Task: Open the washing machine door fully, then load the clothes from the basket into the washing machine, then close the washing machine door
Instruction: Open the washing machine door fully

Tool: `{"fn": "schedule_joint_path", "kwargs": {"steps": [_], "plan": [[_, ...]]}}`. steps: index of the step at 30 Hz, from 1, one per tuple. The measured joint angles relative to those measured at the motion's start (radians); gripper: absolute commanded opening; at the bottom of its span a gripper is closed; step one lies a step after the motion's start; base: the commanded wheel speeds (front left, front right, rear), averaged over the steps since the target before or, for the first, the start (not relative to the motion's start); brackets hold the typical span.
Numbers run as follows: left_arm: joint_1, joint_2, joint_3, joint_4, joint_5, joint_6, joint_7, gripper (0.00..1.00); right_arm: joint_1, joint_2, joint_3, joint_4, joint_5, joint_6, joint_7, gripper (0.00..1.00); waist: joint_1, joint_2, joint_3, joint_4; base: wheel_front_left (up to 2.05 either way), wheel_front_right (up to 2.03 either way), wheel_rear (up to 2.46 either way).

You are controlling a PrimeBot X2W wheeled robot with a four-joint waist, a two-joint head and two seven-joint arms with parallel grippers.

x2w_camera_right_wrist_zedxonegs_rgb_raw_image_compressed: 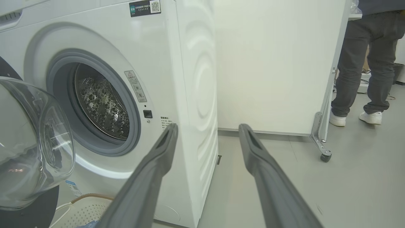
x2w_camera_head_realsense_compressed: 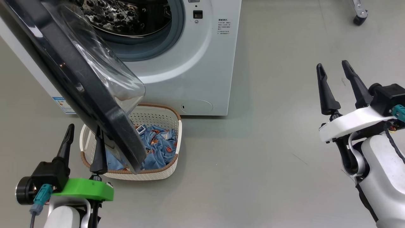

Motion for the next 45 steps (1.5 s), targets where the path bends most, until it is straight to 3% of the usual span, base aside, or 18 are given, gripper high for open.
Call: {"fn": "schedule_joint_path", "kwargs": {"steps": [4, 15, 29, 45], "plan": [[0.001, 0.0, 0.01, -0.002, 0.0, 0.0, 0.0, 1.0, 0.047, 0.014, -0.061, -0.052, -0.03, -0.027, 0.0, 1.0, 0.0, 0.0, -0.001, -0.009, 0.0, 0.0, 0.0], [0.006, -0.003, 0.03, -0.006, 0.009, 0.0, 0.0, 1.0, 0.214, 0.035, -0.146, -0.123, -0.1, -0.052, 0.0, 1.0, 0.0, 0.0, -0.004, -0.029, 0.0, 0.0, 0.0], [0.023, -0.006, 0.033, -0.006, 0.01, 0.0, 0.0, 1.0, 0.376, 0.075, -0.243, -0.172, -0.149, -0.052, 0.0, 1.0, 0.0, 0.0, -0.01, -0.023, 0.0, 0.0, 0.0], [0.043, -0.007, 0.037, 0.002, 0.021, 0.0, 0.0, 1.0, 0.448, 0.13, -0.299, -0.193, -0.198, -0.017, 0.0, 1.0, 0.0, 0.0, -0.022, -0.019, 0.0, 0.0, 0.0]]}}
